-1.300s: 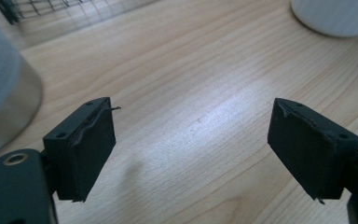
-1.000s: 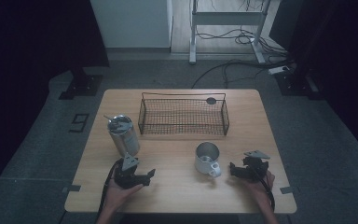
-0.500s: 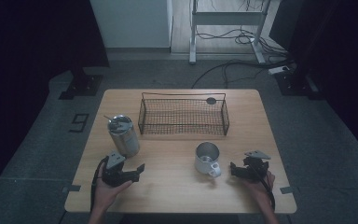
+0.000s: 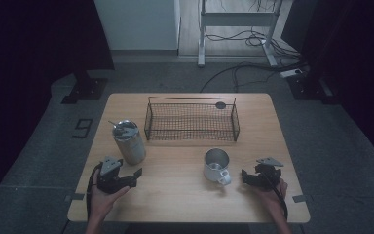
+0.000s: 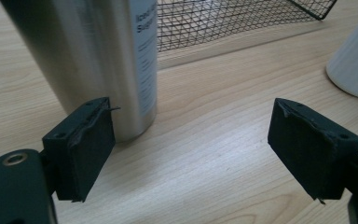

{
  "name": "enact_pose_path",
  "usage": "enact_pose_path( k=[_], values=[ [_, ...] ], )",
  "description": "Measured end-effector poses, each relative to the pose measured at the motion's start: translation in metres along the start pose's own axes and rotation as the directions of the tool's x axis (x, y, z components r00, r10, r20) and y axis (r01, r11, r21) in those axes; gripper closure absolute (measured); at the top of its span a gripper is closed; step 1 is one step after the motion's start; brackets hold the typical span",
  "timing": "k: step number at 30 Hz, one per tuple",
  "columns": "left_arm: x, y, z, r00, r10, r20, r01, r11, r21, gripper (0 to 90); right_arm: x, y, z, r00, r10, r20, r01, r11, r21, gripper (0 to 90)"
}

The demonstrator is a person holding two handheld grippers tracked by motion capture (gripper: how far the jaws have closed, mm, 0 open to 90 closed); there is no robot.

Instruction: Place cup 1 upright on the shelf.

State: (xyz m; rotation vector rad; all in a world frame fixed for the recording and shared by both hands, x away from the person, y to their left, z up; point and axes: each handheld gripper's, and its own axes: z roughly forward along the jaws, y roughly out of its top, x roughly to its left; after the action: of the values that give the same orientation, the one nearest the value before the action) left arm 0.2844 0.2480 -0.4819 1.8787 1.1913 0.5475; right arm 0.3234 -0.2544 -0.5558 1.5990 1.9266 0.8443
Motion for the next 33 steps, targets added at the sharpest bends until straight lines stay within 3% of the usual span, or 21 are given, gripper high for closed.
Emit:
enact_pose_path(
  k=[13, 25, 33],
  values=[
    [0.018, -0.001, -0.006, 0.9983, -0.043, -0.038, 0.042, 0.999, -0.015, 14.6, 0.0, 0.0, 0.0, 1.0, 0.0, 0.0, 0.0, 1.0, 0.0, 6.1],
    [0.026, 0.003, 0.0, 0.9977, -0.041, -0.055, 0.041, 0.9991, 0.002, 11.4, 0.0, 0.0, 0.0, 1.0, 0.002, 0.002, -0.002, 1.0, -0.001, 6.5],
    [0.032, 0.014, 0.003, 0.9976, -0.052, -0.046, 0.051, 0.9985, -0.02, 10.7, 0.0, 0.0, -0.001, 0.9999, 0.006, 0.009, -0.006, 1.0, -0.004, 7.9]
  ],
)
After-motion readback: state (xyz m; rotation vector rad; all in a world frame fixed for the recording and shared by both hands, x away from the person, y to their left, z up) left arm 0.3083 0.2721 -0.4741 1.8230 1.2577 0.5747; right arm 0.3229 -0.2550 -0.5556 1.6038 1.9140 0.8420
